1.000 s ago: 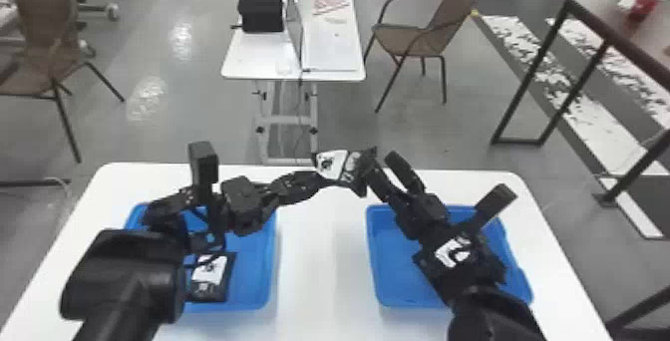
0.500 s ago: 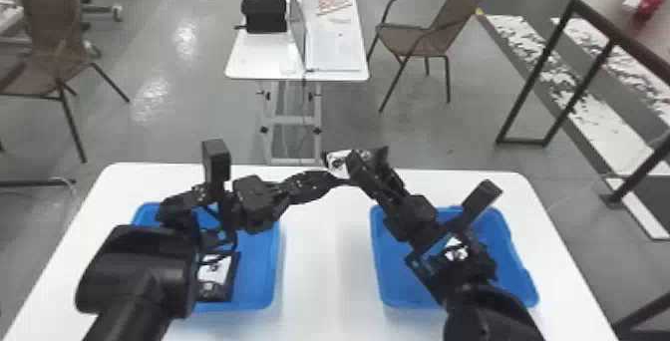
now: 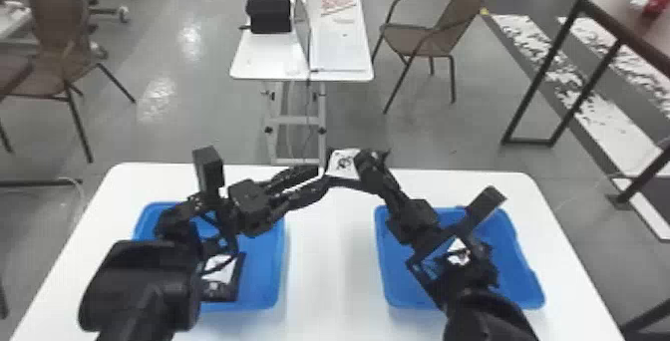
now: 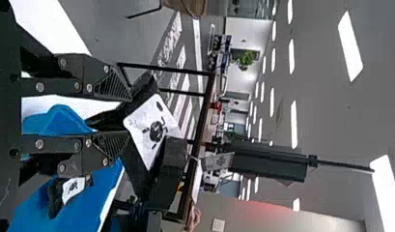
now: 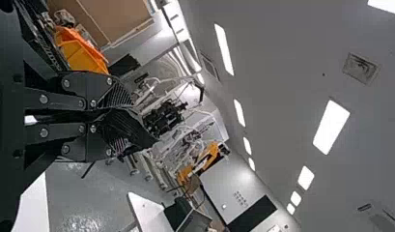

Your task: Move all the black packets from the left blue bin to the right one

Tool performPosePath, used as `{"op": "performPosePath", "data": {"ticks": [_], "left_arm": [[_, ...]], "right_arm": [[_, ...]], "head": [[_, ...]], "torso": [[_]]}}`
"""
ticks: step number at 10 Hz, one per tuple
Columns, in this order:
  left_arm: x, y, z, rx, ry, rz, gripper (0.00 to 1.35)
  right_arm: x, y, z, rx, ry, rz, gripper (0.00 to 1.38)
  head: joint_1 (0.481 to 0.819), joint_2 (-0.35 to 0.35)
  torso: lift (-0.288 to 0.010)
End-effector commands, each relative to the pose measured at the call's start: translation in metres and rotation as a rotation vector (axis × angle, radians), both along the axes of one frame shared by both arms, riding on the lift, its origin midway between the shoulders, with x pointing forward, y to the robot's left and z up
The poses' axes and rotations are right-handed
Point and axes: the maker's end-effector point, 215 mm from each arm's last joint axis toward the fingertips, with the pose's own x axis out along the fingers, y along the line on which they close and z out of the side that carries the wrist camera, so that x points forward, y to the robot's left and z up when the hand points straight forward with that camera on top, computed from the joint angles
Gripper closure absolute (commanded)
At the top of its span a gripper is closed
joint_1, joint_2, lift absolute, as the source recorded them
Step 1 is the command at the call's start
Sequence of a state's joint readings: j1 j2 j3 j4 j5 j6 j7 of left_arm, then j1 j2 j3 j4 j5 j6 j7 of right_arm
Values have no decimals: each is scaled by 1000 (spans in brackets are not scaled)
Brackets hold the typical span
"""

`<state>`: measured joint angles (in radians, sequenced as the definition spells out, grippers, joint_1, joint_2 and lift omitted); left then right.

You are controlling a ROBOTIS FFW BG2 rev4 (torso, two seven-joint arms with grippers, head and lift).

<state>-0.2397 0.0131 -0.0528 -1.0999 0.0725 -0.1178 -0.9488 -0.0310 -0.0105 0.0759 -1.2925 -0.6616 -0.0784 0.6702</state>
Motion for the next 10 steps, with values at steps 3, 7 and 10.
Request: {"op": "performPosePath", "data": {"ticks": [3,7,10], "left_arm": [[-12,59,-22,-40,64,148,105],[-26,125,-6,-94,55,385,-2],[-35,154,-14,-64,73,456,96]], "right_arm": [[10,-111,-64,-76,115,-176,1277],[-5,-184,-160,-165,348,-224,1190],[-4,-218,-162,-284,367,-326,33]], "head": [[695,-78],[695,-120],[695,-120]], "torso": [[0],[0],[0]]}}
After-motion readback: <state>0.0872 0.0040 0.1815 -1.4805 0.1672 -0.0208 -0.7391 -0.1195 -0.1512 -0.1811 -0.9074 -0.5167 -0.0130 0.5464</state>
